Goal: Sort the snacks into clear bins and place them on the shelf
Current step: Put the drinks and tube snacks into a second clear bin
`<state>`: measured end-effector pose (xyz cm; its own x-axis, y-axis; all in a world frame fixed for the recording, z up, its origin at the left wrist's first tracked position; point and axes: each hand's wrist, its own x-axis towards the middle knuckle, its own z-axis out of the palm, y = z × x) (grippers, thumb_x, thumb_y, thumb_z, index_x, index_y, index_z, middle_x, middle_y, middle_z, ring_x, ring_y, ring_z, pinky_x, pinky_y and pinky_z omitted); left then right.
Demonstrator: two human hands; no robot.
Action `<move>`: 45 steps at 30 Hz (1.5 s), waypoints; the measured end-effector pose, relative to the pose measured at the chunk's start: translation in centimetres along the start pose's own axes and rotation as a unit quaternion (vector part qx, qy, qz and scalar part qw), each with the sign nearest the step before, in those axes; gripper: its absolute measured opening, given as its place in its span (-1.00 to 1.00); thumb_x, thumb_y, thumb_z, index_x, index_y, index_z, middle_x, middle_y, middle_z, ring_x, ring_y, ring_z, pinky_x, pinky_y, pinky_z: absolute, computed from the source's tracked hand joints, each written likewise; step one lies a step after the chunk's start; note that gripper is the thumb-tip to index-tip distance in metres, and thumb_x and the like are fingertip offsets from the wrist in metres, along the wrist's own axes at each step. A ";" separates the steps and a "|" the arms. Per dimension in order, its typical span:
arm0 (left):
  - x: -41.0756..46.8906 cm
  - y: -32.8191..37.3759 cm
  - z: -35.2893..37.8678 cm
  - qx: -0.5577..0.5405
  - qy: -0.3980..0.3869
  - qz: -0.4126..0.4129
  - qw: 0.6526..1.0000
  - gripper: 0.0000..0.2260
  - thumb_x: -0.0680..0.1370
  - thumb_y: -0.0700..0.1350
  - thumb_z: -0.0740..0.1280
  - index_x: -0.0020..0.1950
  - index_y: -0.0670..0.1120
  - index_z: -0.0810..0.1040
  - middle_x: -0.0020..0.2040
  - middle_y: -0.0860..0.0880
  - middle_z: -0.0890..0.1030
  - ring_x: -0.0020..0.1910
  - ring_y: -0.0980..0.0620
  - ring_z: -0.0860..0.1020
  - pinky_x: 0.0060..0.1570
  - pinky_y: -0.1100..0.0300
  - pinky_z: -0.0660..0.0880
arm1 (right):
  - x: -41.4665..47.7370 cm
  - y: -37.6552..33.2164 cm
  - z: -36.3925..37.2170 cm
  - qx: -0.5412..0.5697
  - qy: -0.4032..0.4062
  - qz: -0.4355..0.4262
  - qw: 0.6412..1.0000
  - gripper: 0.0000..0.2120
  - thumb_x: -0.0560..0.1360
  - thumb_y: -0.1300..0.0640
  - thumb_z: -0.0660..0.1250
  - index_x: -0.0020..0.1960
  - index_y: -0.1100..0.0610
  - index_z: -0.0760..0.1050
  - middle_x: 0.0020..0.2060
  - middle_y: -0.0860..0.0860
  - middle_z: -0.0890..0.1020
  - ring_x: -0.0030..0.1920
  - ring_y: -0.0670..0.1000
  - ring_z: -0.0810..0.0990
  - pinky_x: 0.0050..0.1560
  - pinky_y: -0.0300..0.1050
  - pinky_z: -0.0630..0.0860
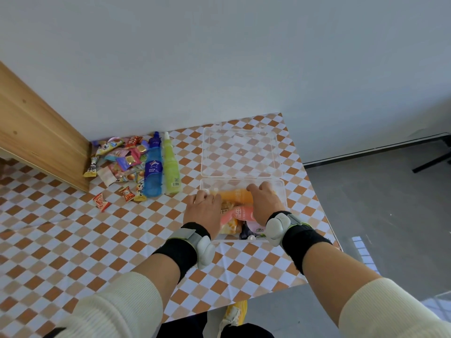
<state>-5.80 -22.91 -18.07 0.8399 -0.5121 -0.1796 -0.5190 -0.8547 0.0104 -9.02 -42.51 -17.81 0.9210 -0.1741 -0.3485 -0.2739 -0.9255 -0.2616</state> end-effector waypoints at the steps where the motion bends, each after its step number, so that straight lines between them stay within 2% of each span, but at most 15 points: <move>1: 0.1 0.0 0.2 0.006 -0.003 0.006 1.000 -0.42 0.59 0.37 -0.04 0.32 0.00 0.45 0.18 0.04 0.57 0.23 -0.07 0.34 0.17 0.01 0.22 | 0.0 0.1 0.2 0.006 -0.011 0.003 1.000 -0.44 0.45 0.42 0.23 0.40 0.09 0.32 0.23 0.18 0.35 0.00 0.22 0.53 -0.08 0.00 0.54; 5: 0.7 -0.2 -0.4 -0.012 -0.043 0.015 0.999 -0.40 0.57 0.38 -0.07 0.24 0.00 0.51 0.15 0.03 0.57 0.22 -0.08 0.38 0.16 -0.02 0.23 | 0.7 0.2 -0.4 -0.018 -0.036 0.004 0.999 -0.53 0.48 0.25 0.24 0.37 0.02 0.35 0.21 0.09 0.40 0.04 0.18 0.55 -0.04 0.02 0.56; 7: 1.0 -0.7 -1.1 -0.082 -0.042 0.014 0.996 -0.48 0.56 0.35 0.06 0.18 -0.01 0.53 0.09 0.03 0.57 0.15 -0.06 0.45 0.11 -0.01 0.29 | 1.5 -0.2 -1.6 -0.038 -0.018 0.010 0.999 -0.62 0.50 0.14 0.22 0.31 0.00 0.42 0.15 0.05 0.49 0.04 0.15 0.57 -0.06 0.02 0.52; 9: 1.2 -2.1 -1.7 -0.196 0.009 -0.009 0.980 -0.82 0.60 0.01 0.22 0.12 -0.01 0.51 0.06 0.03 0.53 0.10 -0.05 0.49 0.04 0.08 0.38 | 2.5 -1.6 -2.6 -0.037 0.034 0.018 0.999 -0.77 0.52 0.09 0.20 0.14 0.02 0.50 0.02 0.03 0.55 -0.07 0.11 0.57 -0.18 -0.04 0.42; 11: 1.3 -2.8 -2.5 -0.264 0.045 -0.037 0.963 -0.79 0.53 -0.26 0.23 0.09 -0.03 0.50 0.04 0.01 0.48 0.04 -0.03 0.48 -0.04 0.18 0.41 | 3.2 -2.8 -3.3 -0.026 0.084 0.017 0.996 -0.86 0.54 0.05 0.19 -0.02 0.06 0.49 -0.10 0.01 0.54 -0.20 0.08 0.54 -0.30 -0.09 0.36; 14: 1.5 -5.5 -3.4 -0.277 0.089 -0.061 0.955 -0.76 0.51 -0.33 0.23 0.09 -0.07 0.50 0.03 -0.04 0.48 -0.02 -0.03 0.47 -0.05 0.22 0.39 | 4.3 -5.9 -4.0 0.007 0.135 -0.014 0.991 -0.84 0.54 0.02 0.19 -0.11 0.08 0.45 -0.20 0.00 0.51 -0.29 0.06 0.51 -0.36 -0.12 0.39; 18: 2.0 -10.8 -3.6 -0.234 0.057 -0.129 0.962 -0.78 0.57 -0.25 0.22 0.18 -0.05 0.46 0.09 -0.08 0.45 0.06 -0.08 0.44 -0.01 0.10 0.46 | 6.4 -11.3 -4.3 0.033 0.146 -0.063 0.987 -0.81 0.54 -0.03 0.20 -0.04 0.07 0.48 -0.17 -0.01 0.51 -0.28 0.05 0.50 -0.35 -0.13 0.37; 21: 2.6 -13.5 -3.6 -0.206 0.025 -0.160 0.965 -0.76 0.60 -0.20 0.20 0.26 -0.07 0.41 0.16 -0.13 0.44 0.13 -0.12 0.44 0.11 0.03 0.47 | 8.0 -14.4 -3.7 0.055 0.134 -0.081 0.986 -0.79 0.55 -0.03 0.20 0.01 0.09 0.50 -0.09 0.01 0.53 -0.27 0.03 0.49 -0.35 -0.13 0.35; 25: 4.5 -17.3 -3.0 -0.176 -0.020 -0.187 0.966 -0.72 0.62 -0.15 0.17 0.33 -0.09 0.35 0.24 -0.17 0.44 0.22 -0.16 0.42 0.22 0.00 0.41 | 10.6 -18.5 -2.5 0.080 0.080 -0.091 0.989 -0.74 0.53 0.00 0.24 0.15 0.10 0.49 0.12 0.05 0.53 -0.10 0.09 0.55 -0.16 -0.03 0.51; 27: 5.2 -18.2 -2.5 -0.162 -0.026 -0.196 0.967 -0.71 0.61 -0.14 0.18 0.33 -0.11 0.34 0.26 -0.19 0.44 0.24 -0.16 0.42 0.24 0.03 0.40 | 11.7 -19.5 -1.8 0.070 0.048 -0.080 0.993 -0.71 0.53 -0.02 0.24 0.19 0.10 0.46 0.15 0.08 0.50 -0.06 0.12 0.56 -0.13 0.00 0.53; 29: 6.0 -19.4 -1.8 -0.184 -0.037 -0.210 0.959 -0.70 0.61 -0.15 0.20 0.34 -0.11 0.33 0.27 -0.20 0.42 0.24 -0.17 0.41 0.22 0.04 0.40 | 13.0 -20.6 -0.6 0.057 0.022 -0.061 0.996 -0.68 0.53 -0.04 0.25 0.22 0.10 0.42 0.13 0.09 0.49 -0.08 0.13 0.55 -0.17 -0.02 0.49; 33: 7.5 -21.6 -0.1 -0.222 -0.044 -0.213 0.950 -0.66 0.59 -0.15 0.24 0.35 -0.12 0.30 0.27 -0.22 0.39 0.17 -0.20 0.47 0.12 0.02 0.46 | 15.3 -22.3 1.5 0.051 -0.023 -0.019 0.998 -0.62 0.53 -0.07 0.28 0.24 0.12 0.37 0.11 0.11 0.48 -0.04 0.17 0.56 -0.12 0.03 0.54; 37: 8.2 -22.6 1.0 -0.216 -0.040 -0.209 0.953 -0.63 0.58 0.01 0.30 0.31 -0.10 0.32 0.18 -0.20 0.48 0.10 -0.20 0.53 0.03 0.03 0.47 | 16.4 -23.1 3.6 0.041 -0.051 0.016 0.998 -0.55 0.52 -0.15 0.31 0.22 0.14 0.33 0.12 0.13 0.49 -0.01 0.17 0.58 -0.14 0.01 0.52; 41: 9.4 -23.2 1.9 -0.201 -0.057 -0.195 0.958 -0.48 0.53 0.19 0.32 0.32 -0.11 0.29 0.15 -0.18 0.53 0.10 -0.19 0.56 0.01 -0.02 0.54 | 17.1 -23.5 5.1 0.051 -0.059 0.049 0.996 -0.38 0.48 -0.25 0.36 0.27 0.18 0.28 0.17 0.13 0.45 0.06 0.17 0.59 -0.07 0.02 0.54; 45: 10.0 -23.0 2.2 -0.170 -0.055 -0.211 0.961 -0.42 0.52 0.21 0.32 0.34 -0.13 0.26 0.13 -0.15 0.59 0.06 -0.17 0.61 -0.12 0.02 0.52 | 17.8 -23.5 5.4 0.072 -0.085 0.075 0.991 -0.44 0.48 -0.13 0.40 0.24 0.22 0.28 0.09 0.14 0.54 0.00 0.16 0.59 -0.17 -0.03 0.47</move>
<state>14.22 -8.18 -22.32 0.9326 -0.1185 -0.3410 -0.0391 -0.9722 0.2310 12.35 -22.00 -22.74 0.8105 -0.2360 -0.5361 -0.4525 -0.8335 -0.3172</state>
